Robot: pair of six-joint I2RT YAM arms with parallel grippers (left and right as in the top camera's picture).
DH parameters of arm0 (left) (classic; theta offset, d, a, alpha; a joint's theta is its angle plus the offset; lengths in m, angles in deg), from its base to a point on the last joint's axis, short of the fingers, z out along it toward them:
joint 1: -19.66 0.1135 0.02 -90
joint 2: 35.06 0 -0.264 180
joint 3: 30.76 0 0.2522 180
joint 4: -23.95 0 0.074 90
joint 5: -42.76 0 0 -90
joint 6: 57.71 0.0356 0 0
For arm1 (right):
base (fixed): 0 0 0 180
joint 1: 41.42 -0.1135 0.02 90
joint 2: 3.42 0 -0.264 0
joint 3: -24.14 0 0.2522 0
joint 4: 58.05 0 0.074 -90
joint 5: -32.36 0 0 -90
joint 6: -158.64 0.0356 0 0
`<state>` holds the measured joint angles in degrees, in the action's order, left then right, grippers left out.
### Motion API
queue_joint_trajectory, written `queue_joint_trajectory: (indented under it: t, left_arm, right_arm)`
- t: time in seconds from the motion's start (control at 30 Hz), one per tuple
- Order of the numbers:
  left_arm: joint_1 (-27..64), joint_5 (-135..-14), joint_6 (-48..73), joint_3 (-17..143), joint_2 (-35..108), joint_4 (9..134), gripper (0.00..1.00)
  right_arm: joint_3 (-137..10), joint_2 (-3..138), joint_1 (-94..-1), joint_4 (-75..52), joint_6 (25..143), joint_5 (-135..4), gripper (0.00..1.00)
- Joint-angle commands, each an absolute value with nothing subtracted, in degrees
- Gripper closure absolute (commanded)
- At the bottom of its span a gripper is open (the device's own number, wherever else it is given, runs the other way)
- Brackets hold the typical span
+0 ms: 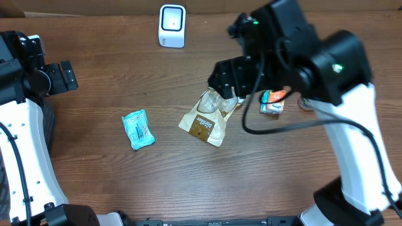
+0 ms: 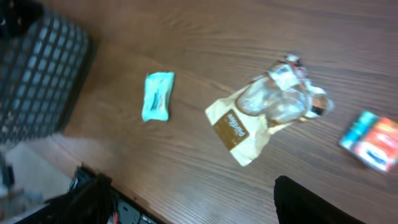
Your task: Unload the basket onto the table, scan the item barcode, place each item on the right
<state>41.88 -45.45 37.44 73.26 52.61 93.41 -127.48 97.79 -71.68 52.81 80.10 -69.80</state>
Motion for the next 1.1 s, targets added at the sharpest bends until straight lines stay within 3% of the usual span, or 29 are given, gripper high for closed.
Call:
queue_joint_trajectory:
  t: [0.0,0.17,0.37,0.47,0.6,0.73,0.83,1.07]
  left_arm:
    - [41.8,-45.3,38.9,73.1,52.7,93.4,0.00]
    - [41.8,-45.3,38.9,73.1,52.7,93.3,0.00]
    - [41.8,-45.3,38.9,73.1,52.7,93.3,0.00]
    - [41.8,-45.3,38.9,73.1,52.7,93.4,0.00]
    - [41.8,-45.3,38.9,73.1,52.7,93.3,0.01]
    - [41.8,-45.3,38.9,73.1,52.7,93.3,0.00]
    - [41.8,-45.3,38.9,73.1,52.7,93.3,0.00]
    - [41.8,-45.3,38.9,73.1,52.7,93.3,0.00]
  right_arm:
    - [-122.7,96.4,-69.3,52.8,84.9,-65.7,0.20]
    - [-106.3,96.6,-67.3,49.8,88.7,-64.7,0.20]
    - [-84.3,97.4,-67.1,34.6,92.9,-64.2,0.20]
    - [-78.2,99.3,-66.4,28.9,96.6,-61.3,0.25]
    - [-73.5,102.9,-65.1,21.6,100.4,-56.9,0.29]
    - [-72.8,106.8,-64.7,15.6,99.8,-65.4,0.28]
    - [-72.7,109.0,-64.7,12.2,99.8,-74.4,0.19]
    - [-69.4,112.1,-64.8,8.6,104.5,-80.0,0.12]
